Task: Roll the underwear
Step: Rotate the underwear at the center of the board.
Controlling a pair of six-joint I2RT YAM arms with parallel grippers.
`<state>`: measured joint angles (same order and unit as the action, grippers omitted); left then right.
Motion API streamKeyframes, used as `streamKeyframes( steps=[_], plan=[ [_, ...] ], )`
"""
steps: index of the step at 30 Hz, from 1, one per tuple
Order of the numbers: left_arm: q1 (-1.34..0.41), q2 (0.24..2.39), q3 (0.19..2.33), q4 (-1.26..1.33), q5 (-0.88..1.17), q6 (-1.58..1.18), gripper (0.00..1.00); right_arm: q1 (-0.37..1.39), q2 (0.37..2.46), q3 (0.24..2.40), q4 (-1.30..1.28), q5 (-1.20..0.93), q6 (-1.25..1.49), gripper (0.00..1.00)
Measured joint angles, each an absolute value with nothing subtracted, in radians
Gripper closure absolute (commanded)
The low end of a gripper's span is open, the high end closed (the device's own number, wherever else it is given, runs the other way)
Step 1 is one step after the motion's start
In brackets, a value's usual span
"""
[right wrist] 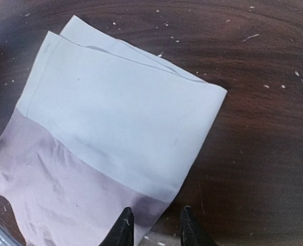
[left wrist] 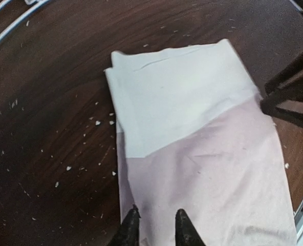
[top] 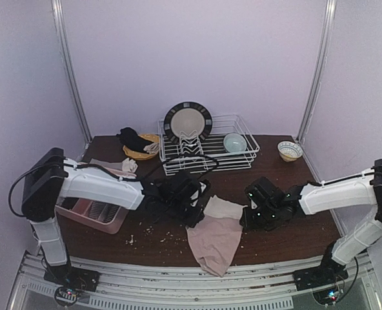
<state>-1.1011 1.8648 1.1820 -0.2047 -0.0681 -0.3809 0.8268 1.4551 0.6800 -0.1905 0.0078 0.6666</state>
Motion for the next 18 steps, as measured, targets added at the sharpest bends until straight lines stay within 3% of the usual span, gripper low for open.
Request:
streamKeyframes(
  steps=[5, 15, 16, 18],
  plan=[
    [-1.084, 1.949, 1.184, -0.21, -0.063, -0.365, 1.0, 0.802, 1.573, 0.754, -0.207, 0.017, 0.625, 0.75],
    [-1.181, 1.914, 1.066, -0.09, -0.063, -0.464, 1.0, 0.685, 1.743, 0.968, -0.289, 0.022, 0.516, 0.72],
    [-1.2, 1.911, 1.063, -0.09, -0.074, -0.473, 0.97, 0.68, 1.758, 0.996, -0.305, 0.022, 0.503, 0.7],
    [-1.23, 1.895, 1.047, -0.095, -0.099, -0.493, 0.81, 0.676, 1.766, 1.037, -0.332, 0.02, 0.486, 0.66]
  ],
)
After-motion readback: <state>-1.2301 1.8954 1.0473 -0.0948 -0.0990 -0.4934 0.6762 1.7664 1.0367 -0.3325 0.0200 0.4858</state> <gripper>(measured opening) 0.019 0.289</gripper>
